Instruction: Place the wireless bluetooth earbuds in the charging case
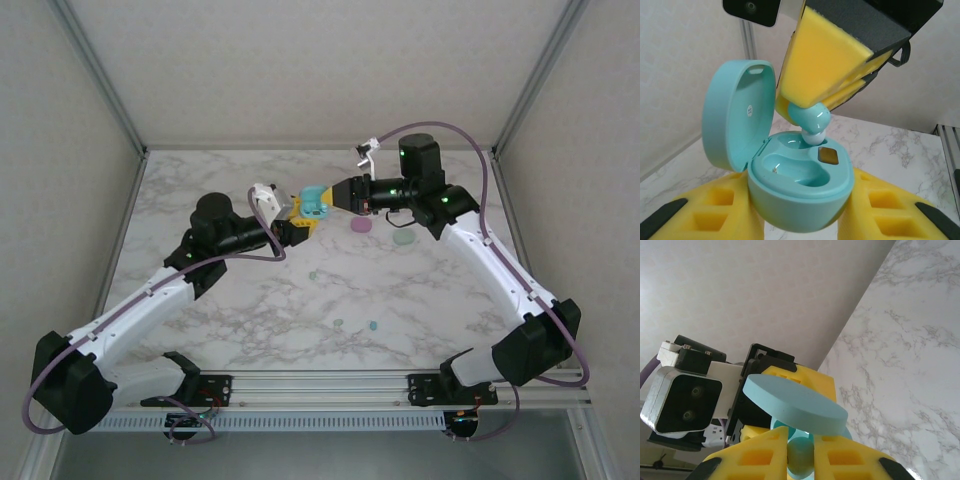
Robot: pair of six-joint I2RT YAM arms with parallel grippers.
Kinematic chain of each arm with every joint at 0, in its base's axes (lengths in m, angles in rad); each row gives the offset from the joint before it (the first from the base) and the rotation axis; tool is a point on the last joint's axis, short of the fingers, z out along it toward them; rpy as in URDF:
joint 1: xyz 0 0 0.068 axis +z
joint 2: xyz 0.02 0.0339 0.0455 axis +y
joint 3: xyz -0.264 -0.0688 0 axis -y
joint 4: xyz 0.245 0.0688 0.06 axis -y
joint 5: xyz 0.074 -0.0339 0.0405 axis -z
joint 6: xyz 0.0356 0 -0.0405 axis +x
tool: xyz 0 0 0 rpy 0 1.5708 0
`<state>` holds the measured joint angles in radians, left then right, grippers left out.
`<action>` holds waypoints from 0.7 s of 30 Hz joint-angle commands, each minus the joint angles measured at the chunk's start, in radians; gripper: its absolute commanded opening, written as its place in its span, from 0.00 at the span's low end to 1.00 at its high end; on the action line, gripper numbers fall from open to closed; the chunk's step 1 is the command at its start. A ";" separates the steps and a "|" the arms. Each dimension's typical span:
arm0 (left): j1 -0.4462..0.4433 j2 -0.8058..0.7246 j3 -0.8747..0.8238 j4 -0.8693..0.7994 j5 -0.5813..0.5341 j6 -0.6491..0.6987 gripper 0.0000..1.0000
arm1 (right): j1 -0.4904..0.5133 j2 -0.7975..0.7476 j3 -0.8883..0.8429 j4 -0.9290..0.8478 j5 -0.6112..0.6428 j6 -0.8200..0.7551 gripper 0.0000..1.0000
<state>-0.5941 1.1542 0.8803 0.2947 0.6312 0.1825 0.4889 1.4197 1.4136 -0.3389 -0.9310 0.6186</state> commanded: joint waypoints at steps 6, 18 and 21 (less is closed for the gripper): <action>-0.010 0.007 0.033 0.083 0.030 -0.054 0.27 | 0.008 0.022 0.002 -0.041 0.048 -0.038 0.19; -0.010 0.013 0.031 0.116 0.035 -0.087 0.27 | 0.008 0.036 0.054 -0.144 0.087 -0.089 0.30; -0.010 0.013 0.029 0.116 0.032 -0.090 0.27 | 0.008 0.034 0.061 -0.155 0.095 -0.090 0.33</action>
<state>-0.5941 1.1801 0.8825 0.3141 0.6315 0.1097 0.4900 1.4391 1.4521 -0.4381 -0.8776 0.5510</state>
